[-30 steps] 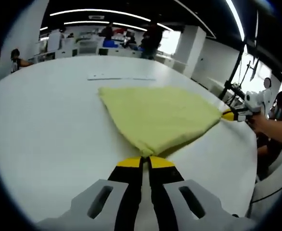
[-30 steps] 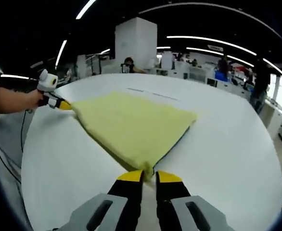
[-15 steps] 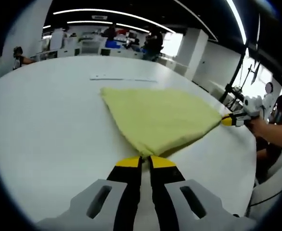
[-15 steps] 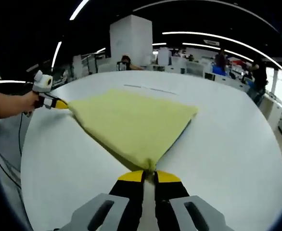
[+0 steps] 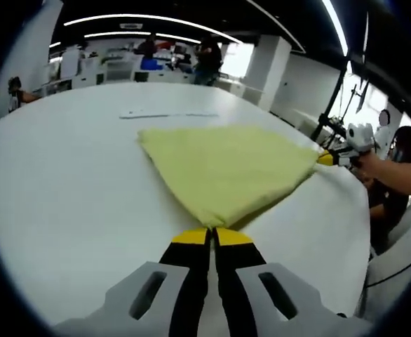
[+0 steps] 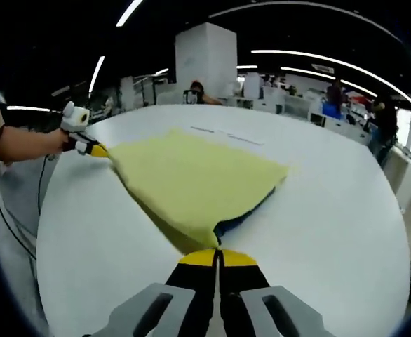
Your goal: Fold the garment on the visible template until the final outline fits inside the template.
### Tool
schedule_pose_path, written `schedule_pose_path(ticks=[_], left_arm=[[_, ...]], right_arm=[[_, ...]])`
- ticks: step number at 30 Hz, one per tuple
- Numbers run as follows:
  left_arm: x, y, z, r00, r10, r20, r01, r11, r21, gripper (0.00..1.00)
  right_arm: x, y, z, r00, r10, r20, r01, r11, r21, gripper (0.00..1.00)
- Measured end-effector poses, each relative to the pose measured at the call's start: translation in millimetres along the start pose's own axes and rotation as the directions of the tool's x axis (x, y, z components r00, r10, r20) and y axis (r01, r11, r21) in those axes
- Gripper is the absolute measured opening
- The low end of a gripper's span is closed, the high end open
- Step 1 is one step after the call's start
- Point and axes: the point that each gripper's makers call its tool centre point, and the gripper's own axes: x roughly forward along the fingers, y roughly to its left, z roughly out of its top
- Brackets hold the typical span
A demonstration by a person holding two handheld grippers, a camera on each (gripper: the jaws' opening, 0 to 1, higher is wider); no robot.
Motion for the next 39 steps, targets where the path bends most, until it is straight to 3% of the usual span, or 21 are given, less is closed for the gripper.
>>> schedule_pose_path(ticks=[6, 13, 17, 22, 27, 39], left_arm=[[-3.4, -7.9, -11.6, 0.999, -0.034, -0.021, 0.034, 0.999, 0.000, 0.00], [-6.4, -13.7, -15.0, 0.998, -0.056, -0.024, 0.056, 0.998, -0.012, 0.00], [-6.5, -13.8, -11.1, 0.998, -0.054, -0.012, 0.054, 0.998, -0.022, 0.05], [-4.7, -11.9, -8.1, 0.999, -0.045, -0.004, 0.044, 0.998, -0.039, 0.09], [-1.8, -15.2, -5.4, 0.998, -0.060, 0.005, 0.060, 0.997, -0.037, 0.00], [-9.8, -26.0, -15.6, 0.995, -0.100, -0.024, 0.099, 0.995, -0.023, 0.00]], right_arm=[[-8.2, 15.9, -14.9, 0.997, 0.052, -0.056, -0.056, 0.996, -0.075, 0.00], [-9.5, 28.6, -16.8, 0.995, 0.085, -0.055, -0.089, 0.994, -0.069, 0.01], [-6.2, 26.9, -11.3, 0.997, 0.074, -0.037, -0.076, 0.995, -0.059, 0.06], [-3.2, 24.1, -10.2, 0.997, 0.070, -0.025, -0.071, 0.997, -0.026, 0.04], [0.1, 22.9, -12.5, 0.997, 0.076, -0.034, -0.077, 0.997, -0.020, 0.00], [-9.4, 21.4, -20.2, 0.995, 0.095, -0.044, -0.096, 0.995, -0.018, 0.00]])
